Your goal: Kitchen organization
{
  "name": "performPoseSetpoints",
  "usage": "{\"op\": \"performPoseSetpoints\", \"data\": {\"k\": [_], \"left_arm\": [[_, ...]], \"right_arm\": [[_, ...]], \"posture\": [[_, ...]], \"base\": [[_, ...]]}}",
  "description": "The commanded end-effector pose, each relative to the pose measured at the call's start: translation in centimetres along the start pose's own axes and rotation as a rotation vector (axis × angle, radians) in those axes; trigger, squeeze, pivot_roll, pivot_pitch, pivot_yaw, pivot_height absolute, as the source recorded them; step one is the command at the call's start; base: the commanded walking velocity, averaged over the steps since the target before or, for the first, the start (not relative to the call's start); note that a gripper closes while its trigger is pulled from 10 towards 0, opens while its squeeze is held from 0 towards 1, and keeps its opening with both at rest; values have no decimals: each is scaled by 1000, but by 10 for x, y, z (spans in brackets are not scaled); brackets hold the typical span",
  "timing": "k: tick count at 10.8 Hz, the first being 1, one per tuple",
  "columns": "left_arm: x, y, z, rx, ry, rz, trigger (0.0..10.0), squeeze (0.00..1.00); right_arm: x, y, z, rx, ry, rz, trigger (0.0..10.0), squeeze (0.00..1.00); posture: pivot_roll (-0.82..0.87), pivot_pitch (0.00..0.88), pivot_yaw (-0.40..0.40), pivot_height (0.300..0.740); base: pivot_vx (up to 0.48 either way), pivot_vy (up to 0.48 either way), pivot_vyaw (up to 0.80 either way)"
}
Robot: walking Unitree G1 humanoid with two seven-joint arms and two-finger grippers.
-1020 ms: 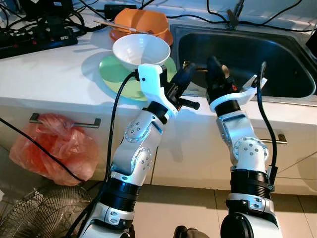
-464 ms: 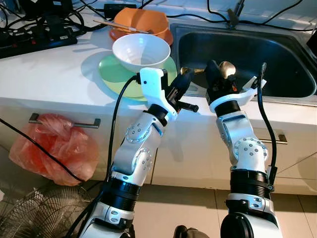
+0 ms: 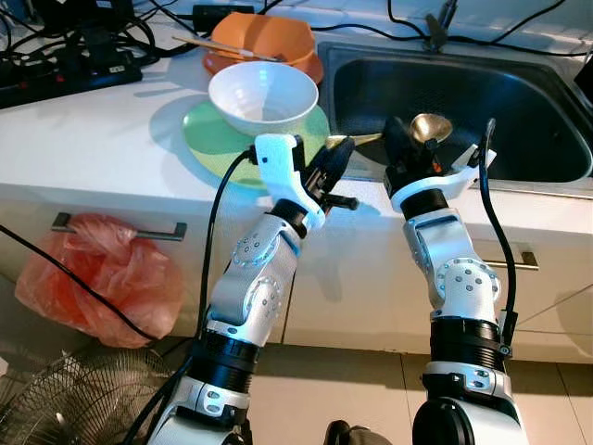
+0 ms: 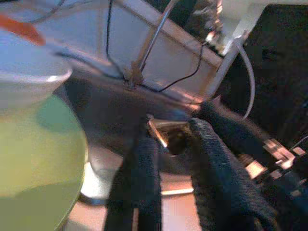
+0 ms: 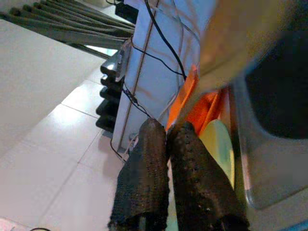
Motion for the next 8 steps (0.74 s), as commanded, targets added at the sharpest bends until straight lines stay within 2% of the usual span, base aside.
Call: {"op": "performPoseSetpoints", "data": {"k": [1, 3, 5, 7, 8], "left_arm": [[3, -8, -4, -28, 14, 13, 10000, 1000], [3, -9, -7, 1, 46, -7, 10000, 1000], [-1, -8, -18, 182, 134, -42, 10000, 1000], [-3, -9, -19, 251, 143, -72, 10000, 1000], [-4, -11, -20, 288, 149, -85, 10000, 0]], "right_arm": [[2, 8, 2, 2, -22, 30, 0, 0], [2, 8, 3, 4, -30, 26, 0, 0], [3, 7, 5, 6, -42, 23, 0, 0], [4, 8, 6, 6, -50, 25, 0, 0], [5, 8, 8, 8, -63, 21, 0, 0]], "posture": [[84, 136, -48, 740], [83, 133, -49, 740], [84, 130, -50, 740], [86, 132, -50, 740], [87, 133, -51, 740]], "base": [[0, 0, 0], [0, 0, 0], [0, 0, 0], [0, 0, 0], [0, 0, 0]]}}
Point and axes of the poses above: a point about 5 cm out from each wrist's last joint towards the gripper, its own x axis pointing out of the wrist towards the gripper, its own z axis along the axis of the wrist's last joint, y = z × x, the point moved 1 cm from there along x, pointing out of the wrist towards the gripper, and after that the axes turned 9 degrees about x, right-handed, at the moved point
